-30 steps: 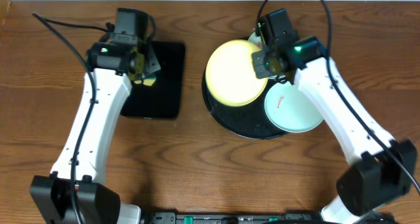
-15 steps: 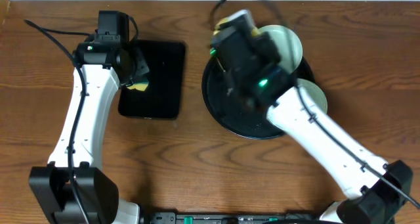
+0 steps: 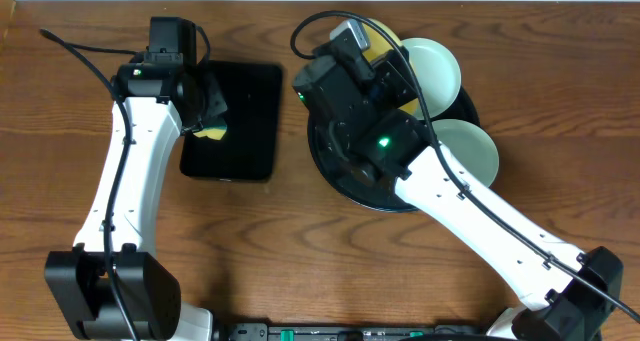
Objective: Clean dirty plates on tray and stack at the side
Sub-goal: 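Carry the yellow plate with the right gripper to the table's right side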
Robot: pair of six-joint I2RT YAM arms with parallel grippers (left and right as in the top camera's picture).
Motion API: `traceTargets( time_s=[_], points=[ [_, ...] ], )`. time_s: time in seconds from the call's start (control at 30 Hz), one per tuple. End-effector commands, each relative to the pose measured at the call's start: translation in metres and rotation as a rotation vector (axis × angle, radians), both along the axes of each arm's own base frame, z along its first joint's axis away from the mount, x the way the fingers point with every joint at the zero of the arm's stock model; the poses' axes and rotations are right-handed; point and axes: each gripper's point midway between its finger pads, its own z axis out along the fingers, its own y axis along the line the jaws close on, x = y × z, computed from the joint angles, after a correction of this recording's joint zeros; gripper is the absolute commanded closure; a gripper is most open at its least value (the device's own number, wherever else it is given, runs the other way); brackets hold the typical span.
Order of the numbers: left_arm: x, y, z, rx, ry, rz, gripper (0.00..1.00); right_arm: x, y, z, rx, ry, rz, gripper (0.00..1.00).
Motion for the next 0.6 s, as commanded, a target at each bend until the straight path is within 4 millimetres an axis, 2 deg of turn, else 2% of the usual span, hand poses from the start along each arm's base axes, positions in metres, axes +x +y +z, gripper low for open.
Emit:
traceTargets(
  time_s=[0.0, 0.07, 0.1, 0.2, 0.3, 0.37, 0.43, 0.57],
  points=[
    [-0.002, 0.002, -0.004, 0.006, 0.014, -0.007, 0.92, 0.005, -0.009, -0.014, 0.182, 0.034, -0.006, 0.99],
    [-0.002, 0.002, -0.004, 0.006, 0.014, -0.007, 0.92, 0.007, -0.008, -0.043, 0.353, 0.15, 0.012, 0.99],
    [-0.002, 0.002, -0.004, 0.006, 0.016, -0.007, 0.92, 0.009, -0.008, -0.061, 0.501, 0.242, 0.018, 0.99],
    [-0.003, 0.002, -0.005, 0.006, 0.021, -0.008, 0.92, 0.014, -0.013, -0.084, 0.781, 0.385, 0.005, 0.99],
    [-0.003, 0.002, -0.005, 0.008, 0.022, -0.011, 0.92, 0.024, -0.037, -0.09, 1.089, 0.499, -0.023, 0.99],
    [-0.003, 0.002, -0.005, 0.008, 0.022, -0.011, 0.92, 0.029, -0.066, -0.089, 1.244, 0.534, -0.058, 0.99],
    [-0.003, 0.002, -0.005, 0.008, 0.022, -0.011, 0.92, 0.032, -0.104, -0.089, 1.343, 0.531, -0.118, 0.99],
    [-0.003, 0.002, -0.005, 0.007, 0.022, -0.011, 0.92, 0.022, -0.205, -0.104, 1.349, 0.448, -0.358, 0.99]
  ],
)
